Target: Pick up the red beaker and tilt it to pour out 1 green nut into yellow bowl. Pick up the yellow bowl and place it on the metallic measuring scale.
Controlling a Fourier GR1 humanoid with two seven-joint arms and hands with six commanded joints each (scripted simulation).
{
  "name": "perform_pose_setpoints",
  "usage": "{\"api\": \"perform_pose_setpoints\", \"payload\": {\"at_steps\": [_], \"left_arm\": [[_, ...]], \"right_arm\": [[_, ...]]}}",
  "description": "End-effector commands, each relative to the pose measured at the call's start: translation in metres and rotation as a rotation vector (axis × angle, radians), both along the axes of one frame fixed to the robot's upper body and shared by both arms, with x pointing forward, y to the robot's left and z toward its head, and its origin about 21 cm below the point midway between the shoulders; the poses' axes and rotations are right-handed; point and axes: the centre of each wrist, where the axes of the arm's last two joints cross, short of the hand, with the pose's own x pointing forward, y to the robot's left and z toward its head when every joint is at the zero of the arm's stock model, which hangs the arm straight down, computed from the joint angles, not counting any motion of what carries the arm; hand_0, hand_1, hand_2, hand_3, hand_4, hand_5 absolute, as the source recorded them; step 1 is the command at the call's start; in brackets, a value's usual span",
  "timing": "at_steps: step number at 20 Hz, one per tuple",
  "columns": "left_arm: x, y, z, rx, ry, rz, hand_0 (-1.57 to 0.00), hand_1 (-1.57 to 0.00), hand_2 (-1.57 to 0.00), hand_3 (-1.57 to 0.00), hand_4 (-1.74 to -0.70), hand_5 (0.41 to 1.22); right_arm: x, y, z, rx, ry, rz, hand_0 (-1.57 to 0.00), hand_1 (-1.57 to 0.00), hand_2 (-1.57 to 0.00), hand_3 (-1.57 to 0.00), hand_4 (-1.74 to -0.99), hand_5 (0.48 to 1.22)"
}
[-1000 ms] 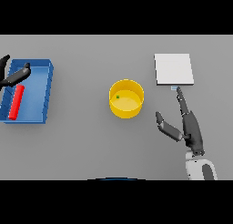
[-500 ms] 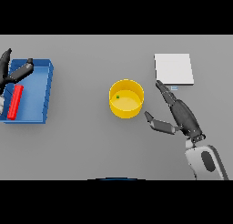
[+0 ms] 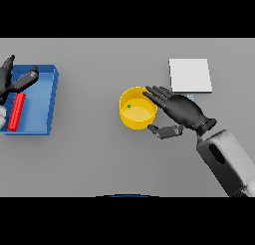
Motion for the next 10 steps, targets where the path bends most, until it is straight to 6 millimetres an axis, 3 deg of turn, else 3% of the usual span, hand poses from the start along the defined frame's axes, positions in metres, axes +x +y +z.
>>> {"api": "perform_pose_setpoints", "payload": {"at_steps": [1, 5, 10], "left_arm": [[0.000, -0.001, 0.000, 0.009, 0.005, 0.008, 0.00, 0.00, 0.00, 0.00, -0.80, 0.723], [0.000, 0.001, -0.001, 0.022, 0.011, 0.007, 0.00, 0.00, 0.00, 0.00, -0.80, 0.718], [0.001, 0.001, 0.004, 0.015, 0.001, -0.001, 0.00, 0.00, 0.00, 0.00, -0.79, 0.723]], "right_arm": [[0.003, 0.004, 0.000, -0.020, 0.008, 0.022, 0.00, 0.00, 0.00, 0.00, -1.273, 0.656], [0.019, 0.017, 0.004, -0.113, 0.038, 0.116, 0.00, 0.00, 0.00, 0.00, -1.277, 0.677], [0.035, 0.032, -0.006, -0.194, 0.083, 0.192, 0.00, 0.00, 0.00, 0.00, -1.246, 0.686]]}}
